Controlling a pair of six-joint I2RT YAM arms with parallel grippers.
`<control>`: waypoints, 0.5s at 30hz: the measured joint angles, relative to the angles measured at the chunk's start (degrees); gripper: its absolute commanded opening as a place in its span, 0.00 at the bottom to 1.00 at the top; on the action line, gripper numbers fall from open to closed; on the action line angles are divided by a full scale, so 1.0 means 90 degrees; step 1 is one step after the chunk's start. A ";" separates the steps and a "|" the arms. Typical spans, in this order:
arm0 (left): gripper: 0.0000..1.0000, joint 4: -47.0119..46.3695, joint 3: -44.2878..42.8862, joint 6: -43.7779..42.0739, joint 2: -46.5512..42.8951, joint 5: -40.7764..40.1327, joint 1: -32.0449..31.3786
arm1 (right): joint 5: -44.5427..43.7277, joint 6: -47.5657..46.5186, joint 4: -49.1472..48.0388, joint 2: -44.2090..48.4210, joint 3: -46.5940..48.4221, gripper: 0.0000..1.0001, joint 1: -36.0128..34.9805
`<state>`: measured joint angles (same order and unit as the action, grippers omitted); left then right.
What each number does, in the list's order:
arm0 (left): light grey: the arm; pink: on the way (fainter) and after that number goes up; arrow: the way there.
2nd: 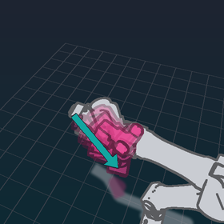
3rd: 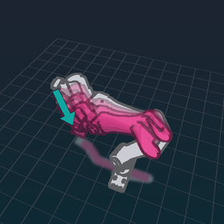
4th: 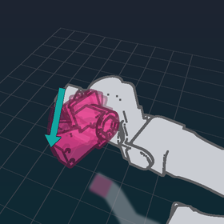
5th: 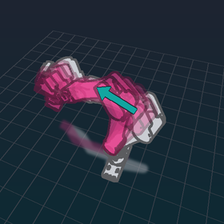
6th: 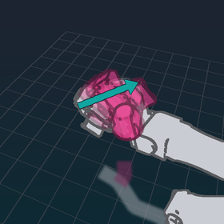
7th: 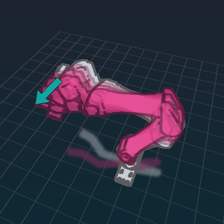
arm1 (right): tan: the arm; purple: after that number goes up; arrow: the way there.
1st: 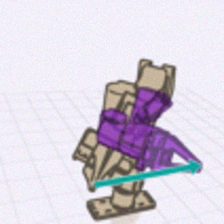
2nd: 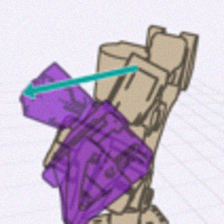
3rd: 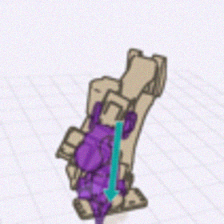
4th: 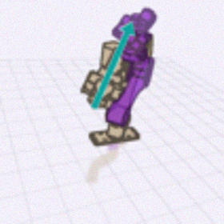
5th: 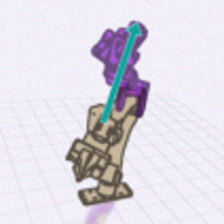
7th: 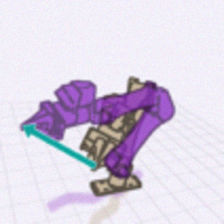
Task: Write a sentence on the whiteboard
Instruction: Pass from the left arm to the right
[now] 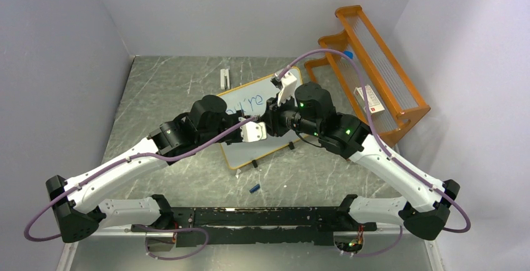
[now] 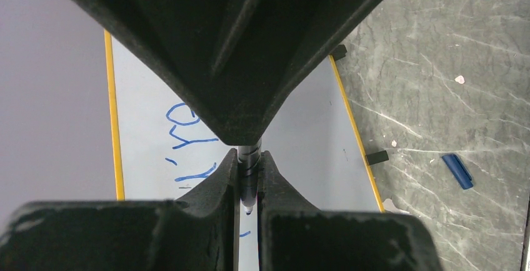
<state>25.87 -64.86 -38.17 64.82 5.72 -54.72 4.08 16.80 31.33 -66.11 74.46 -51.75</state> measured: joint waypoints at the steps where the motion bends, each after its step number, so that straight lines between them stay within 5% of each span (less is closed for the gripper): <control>1: 0.05 0.0002 0.0000 0.0000 0.0002 0.0000 0.0000 | 0.0000 0.0002 -0.0022 0.0000 0.0000 0.22 0.0000; 15: 0.05 0.0051 0.0000 0.0000 0.0002 -0.0049 -0.0017 | 0.0063 0.0007 -0.0022 -0.0034 0.0000 0.21 0.0000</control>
<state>26.33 -64.86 -38.17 64.84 5.28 -54.87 4.64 16.86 31.14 -66.41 74.46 -51.75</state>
